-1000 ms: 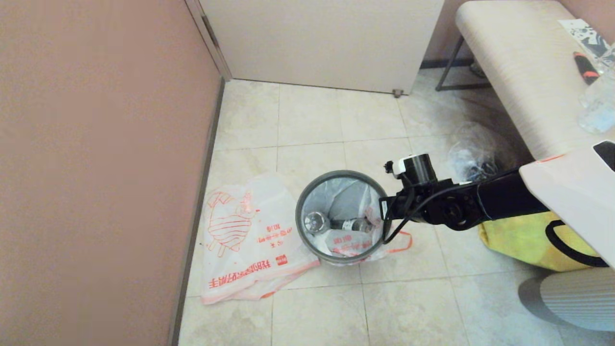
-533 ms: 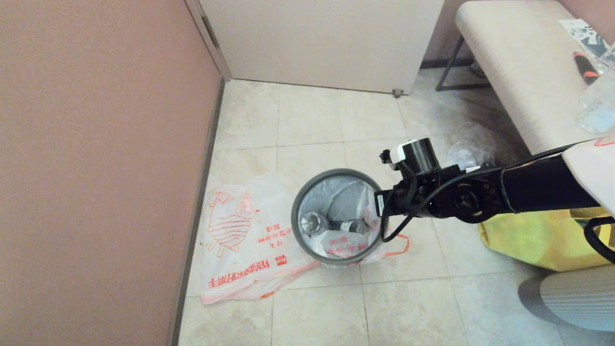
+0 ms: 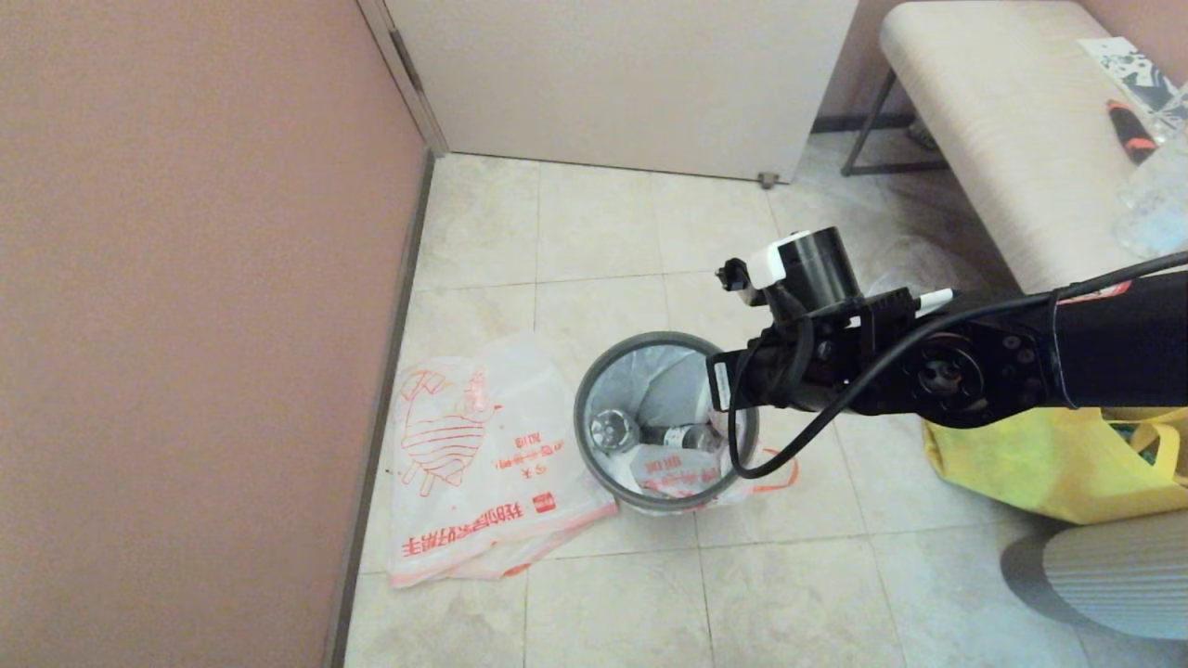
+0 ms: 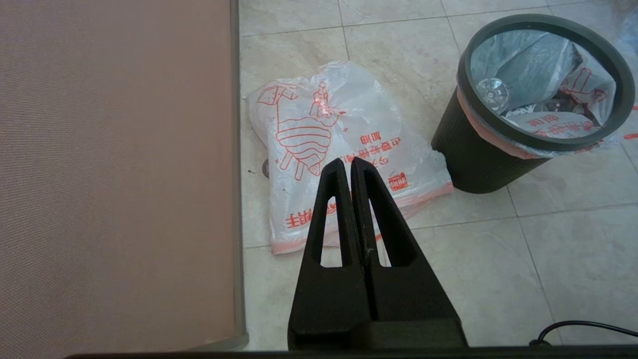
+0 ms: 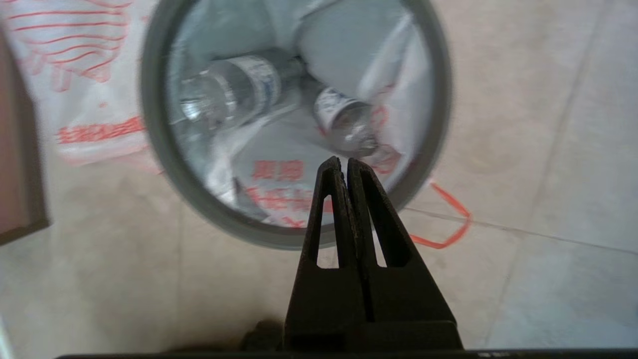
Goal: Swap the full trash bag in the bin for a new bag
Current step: Place the trash can ring on the floor
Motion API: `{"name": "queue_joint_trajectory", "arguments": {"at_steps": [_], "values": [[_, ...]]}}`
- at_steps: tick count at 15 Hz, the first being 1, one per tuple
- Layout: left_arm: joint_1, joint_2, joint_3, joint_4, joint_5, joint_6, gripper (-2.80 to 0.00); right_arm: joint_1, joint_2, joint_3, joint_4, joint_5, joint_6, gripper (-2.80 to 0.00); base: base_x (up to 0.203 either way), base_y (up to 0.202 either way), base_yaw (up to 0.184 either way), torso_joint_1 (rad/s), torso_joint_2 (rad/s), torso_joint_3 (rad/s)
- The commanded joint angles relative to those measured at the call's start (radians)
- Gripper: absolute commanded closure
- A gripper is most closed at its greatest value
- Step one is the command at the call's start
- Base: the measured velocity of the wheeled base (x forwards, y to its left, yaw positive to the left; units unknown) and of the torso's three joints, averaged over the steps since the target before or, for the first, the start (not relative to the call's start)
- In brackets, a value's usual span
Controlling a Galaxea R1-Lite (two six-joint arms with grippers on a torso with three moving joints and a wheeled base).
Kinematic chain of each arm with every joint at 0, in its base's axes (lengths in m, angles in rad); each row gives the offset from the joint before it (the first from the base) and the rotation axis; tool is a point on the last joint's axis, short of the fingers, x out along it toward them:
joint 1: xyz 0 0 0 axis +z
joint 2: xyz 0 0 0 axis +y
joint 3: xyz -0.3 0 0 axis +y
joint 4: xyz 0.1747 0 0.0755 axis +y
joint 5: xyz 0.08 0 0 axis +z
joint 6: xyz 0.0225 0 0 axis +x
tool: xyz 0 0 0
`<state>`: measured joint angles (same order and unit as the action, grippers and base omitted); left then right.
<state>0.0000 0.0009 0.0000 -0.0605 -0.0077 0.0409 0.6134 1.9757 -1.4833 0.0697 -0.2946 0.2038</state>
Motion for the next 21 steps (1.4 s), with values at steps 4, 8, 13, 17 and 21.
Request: {"name": "queue_joint_trajectory", "arguments": {"at_steps": [4,8,13,17,21], "values": [[0.0,0.001,0.023,-0.001,0.0,0.0,0.0,-0.043,0.065,0.035,-0.006,-0.081,0.02,0.0,0.0,0.0,0.0,0.0,0.0,0.0],[0.0,0.001,0.023,-0.001,0.0,0.001,0.0,-0.097,0.187,0.009,-0.035,-0.054,0.115,-2.8,0.0,0.0,0.0,0.0,0.0,0.0],[0.0,0.001,0.023,-0.001,0.0,0.001,0.0,-0.166,0.28,-0.032,-0.132,-0.053,0.112,-2.8,0.0,0.0,0.0,0.0,0.0,0.0],[0.0,0.001,0.023,-0.001,0.0,0.001,0.0,-0.179,0.319,-0.079,-0.132,-0.052,0.102,-2.8,0.0,0.0,0.0,0.0,0.0,0.0],[0.0,0.001,0.023,-0.001,0.0,0.001,0.0,-0.179,0.356,-0.134,-0.124,-0.052,0.083,0.0,0.0,0.0,0.0,0.0,0.0,0.0]]}}
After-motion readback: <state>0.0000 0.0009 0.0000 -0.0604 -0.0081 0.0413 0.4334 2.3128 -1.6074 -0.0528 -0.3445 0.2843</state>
